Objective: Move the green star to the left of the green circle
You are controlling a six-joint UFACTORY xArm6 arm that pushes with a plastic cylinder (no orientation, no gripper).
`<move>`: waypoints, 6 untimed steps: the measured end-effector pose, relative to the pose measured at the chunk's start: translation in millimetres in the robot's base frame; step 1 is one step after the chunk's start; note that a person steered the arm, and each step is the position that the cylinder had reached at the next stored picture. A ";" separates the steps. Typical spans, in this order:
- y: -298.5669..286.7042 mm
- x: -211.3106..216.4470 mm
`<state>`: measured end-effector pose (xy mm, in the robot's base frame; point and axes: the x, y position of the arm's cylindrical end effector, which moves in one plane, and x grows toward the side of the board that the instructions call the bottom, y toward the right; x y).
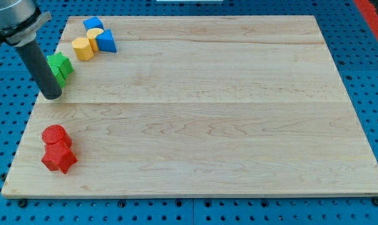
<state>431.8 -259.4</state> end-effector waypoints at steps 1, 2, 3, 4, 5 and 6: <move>-44.2 -14.7; -18.0 -34.8; 35.7 -59.2; 73.6 -60.7; 3.0 -37.8; -45.5 -47.0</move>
<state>384.8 -305.0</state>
